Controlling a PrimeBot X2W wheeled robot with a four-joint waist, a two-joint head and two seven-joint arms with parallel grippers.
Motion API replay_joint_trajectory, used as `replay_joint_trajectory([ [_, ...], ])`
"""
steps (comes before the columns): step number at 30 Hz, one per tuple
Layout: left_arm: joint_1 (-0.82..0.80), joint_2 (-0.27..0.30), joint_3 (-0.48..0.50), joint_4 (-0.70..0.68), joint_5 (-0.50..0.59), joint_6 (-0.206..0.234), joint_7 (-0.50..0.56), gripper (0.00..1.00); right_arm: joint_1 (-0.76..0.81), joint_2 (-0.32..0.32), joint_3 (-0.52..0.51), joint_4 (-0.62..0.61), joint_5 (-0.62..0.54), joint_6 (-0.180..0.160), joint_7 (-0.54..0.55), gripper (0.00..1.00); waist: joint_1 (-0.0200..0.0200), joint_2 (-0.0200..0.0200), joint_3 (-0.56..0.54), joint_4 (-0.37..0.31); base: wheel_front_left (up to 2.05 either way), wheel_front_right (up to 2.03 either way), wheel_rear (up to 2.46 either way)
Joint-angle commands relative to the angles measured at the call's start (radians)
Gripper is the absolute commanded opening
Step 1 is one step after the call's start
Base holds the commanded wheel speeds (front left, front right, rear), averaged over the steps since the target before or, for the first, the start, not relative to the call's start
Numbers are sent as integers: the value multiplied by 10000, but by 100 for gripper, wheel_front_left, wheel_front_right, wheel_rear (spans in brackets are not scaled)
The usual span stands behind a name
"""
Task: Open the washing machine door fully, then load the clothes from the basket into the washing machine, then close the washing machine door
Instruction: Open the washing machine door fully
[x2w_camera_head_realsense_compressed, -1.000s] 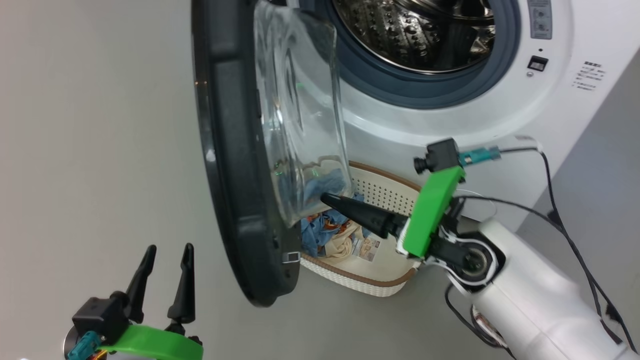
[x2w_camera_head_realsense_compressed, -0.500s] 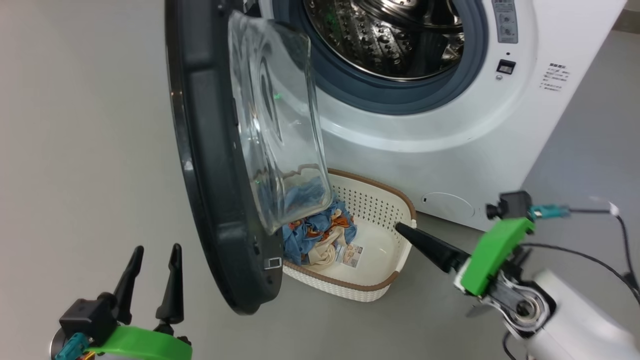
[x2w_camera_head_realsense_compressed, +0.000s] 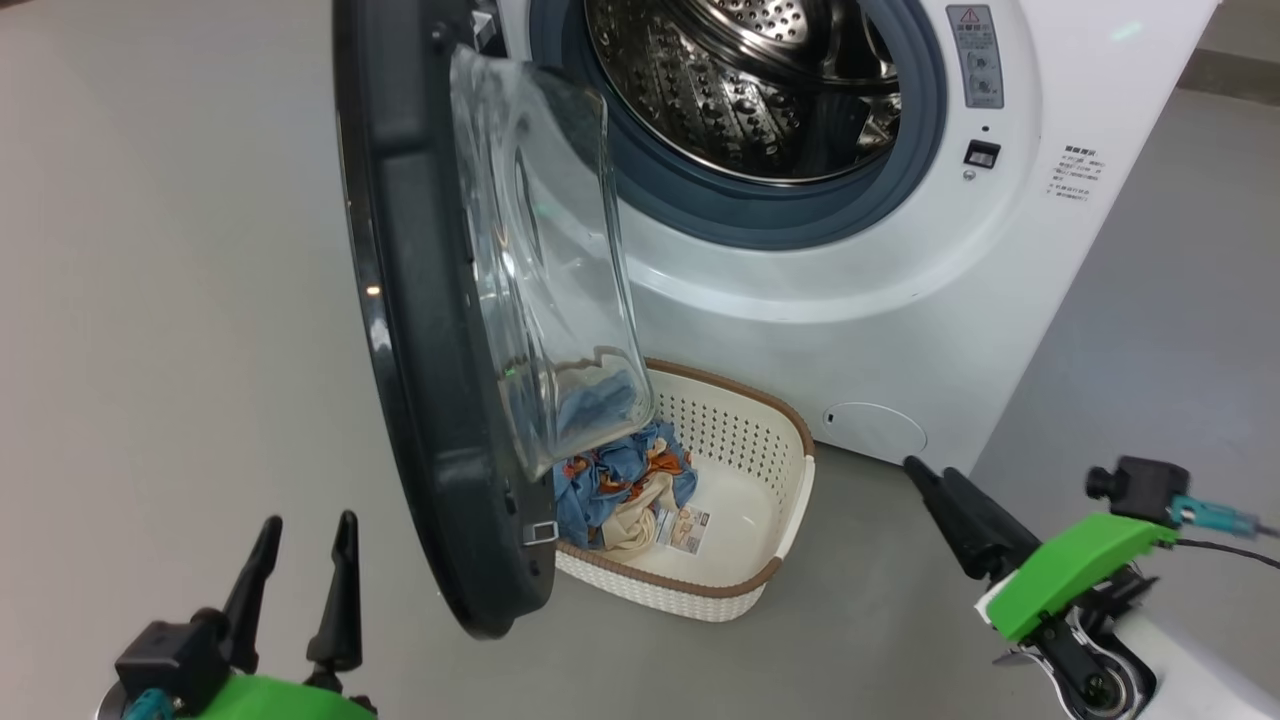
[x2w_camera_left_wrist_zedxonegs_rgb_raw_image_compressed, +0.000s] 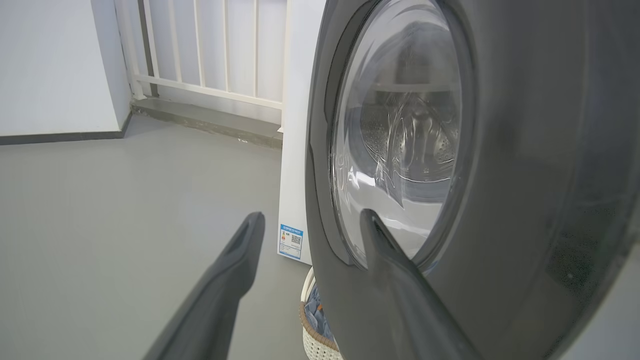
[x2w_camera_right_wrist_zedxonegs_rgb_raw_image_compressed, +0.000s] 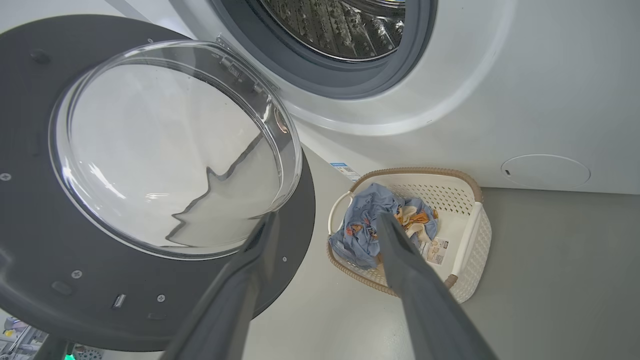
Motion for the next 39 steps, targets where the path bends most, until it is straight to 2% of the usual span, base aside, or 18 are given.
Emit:
replay_joint_trajectory([
  [1,-55,251,387,-257,42,-31,-80,100,174,-134,-6,-183,-120,17,-251,100,0,-1,-40,-18,0,0,0],
  [5,9,264,428,-281,46,-31,-80,100,330,-308,11,-116,-627,17,-985,100,0,-1,-106,-35,0,0,0],
  [9,58,267,490,-298,47,-31,-80,100,410,-443,-186,3,-1862,17,-1167,100,0,-1,-128,-70,0,0,0],
  [16,70,232,531,-290,40,-31,-80,100,1360,172,-2420,-271,-4933,17,-1177,100,0,-1,-100,-61,0,0,0],
  [23,14,208,508,-274,27,-31,-80,100,2407,1111,-4488,-1257,-8202,17,-1179,100,0,-1,-43,-49,0,0,0],
  [26,-14,200,509,-279,34,-31,-80,100,2798,1634,-5207,-1697,-9094,17,-1179,100,0,-1,-25,-45,0,0,0],
  [32,-35,185,505,-282,58,-31,-80,100,3397,2356,-5956,-2106,-10001,17,-1180,100,0,-1,-14,-36,0,0,0],
  [39,-69,171,514,-268,11,-31,-80,100,3679,2626,-6180,-2126,-10250,17,-1180,100,0,-1,-14,-41,0,0,0],
])
